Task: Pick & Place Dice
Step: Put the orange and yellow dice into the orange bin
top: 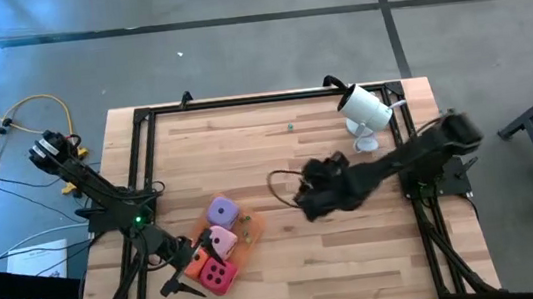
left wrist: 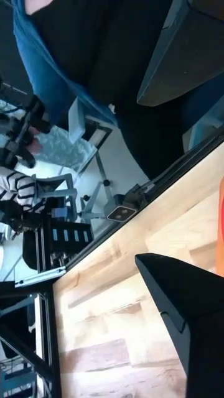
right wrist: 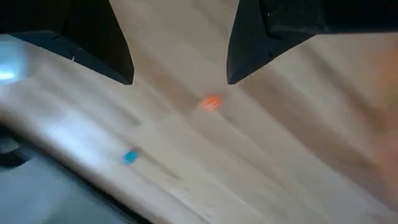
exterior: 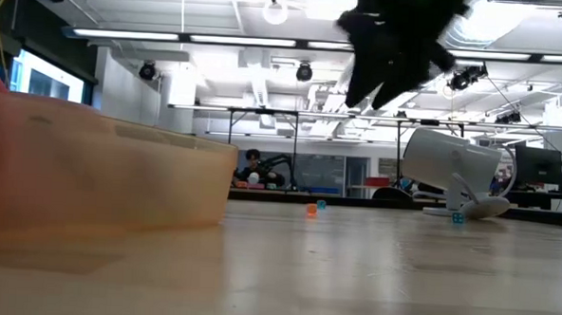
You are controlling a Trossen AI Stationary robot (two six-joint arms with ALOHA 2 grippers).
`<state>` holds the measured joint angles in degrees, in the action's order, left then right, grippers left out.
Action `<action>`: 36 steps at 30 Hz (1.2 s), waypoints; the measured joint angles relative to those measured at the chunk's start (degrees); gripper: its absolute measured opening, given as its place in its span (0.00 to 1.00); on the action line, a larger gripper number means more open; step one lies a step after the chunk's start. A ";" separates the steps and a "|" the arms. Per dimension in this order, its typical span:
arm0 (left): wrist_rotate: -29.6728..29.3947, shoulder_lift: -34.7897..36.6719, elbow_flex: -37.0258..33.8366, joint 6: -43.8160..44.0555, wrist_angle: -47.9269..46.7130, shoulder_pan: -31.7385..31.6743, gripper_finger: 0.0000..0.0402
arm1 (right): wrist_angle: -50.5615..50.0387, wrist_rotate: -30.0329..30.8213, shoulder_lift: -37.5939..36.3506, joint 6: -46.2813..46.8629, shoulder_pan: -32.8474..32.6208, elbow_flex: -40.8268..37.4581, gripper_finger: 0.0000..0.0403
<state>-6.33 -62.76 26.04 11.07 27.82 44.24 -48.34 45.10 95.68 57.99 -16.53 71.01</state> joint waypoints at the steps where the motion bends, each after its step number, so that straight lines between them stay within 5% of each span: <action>1: 0.00 0.00 0.00 0.14 0.12 -0.11 0.99 | 6.71 0.09 -2.52 -0.44 -0.86 -4.30 0.62; 6: 0.01 0.00 0.00 1.01 1.34 -1.69 0.99 | 45.35 -0.59 -7.01 -13.61 -1.16 -21.63 0.62; 10: 0.00 -0.02 0.00 1.01 3.24 -3.72 0.99 | 58.78 -1.53 -4.47 -19.13 1.88 -27.60 0.62; 16: 0.01 0.00 0.02 1.01 4.86 -7.10 0.99 | 59.69 -2.60 -1.98 -27.78 4.75 -28.33 0.62; 26: 0.00 0.00 0.02 2.57 4.61 -9.86 0.99 | 63.64 -12.83 -1.70 -34.06 9.19 -28.31 0.62; 36: 0.02 0.00 0.02 5.04 4.78 -9.92 0.99 | 63.22 -16.75 0.85 -22.52 10.30 -28.33 0.62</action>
<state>-6.31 -62.76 26.06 16.11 32.61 34.31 14.88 28.35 96.52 35.48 -6.23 42.68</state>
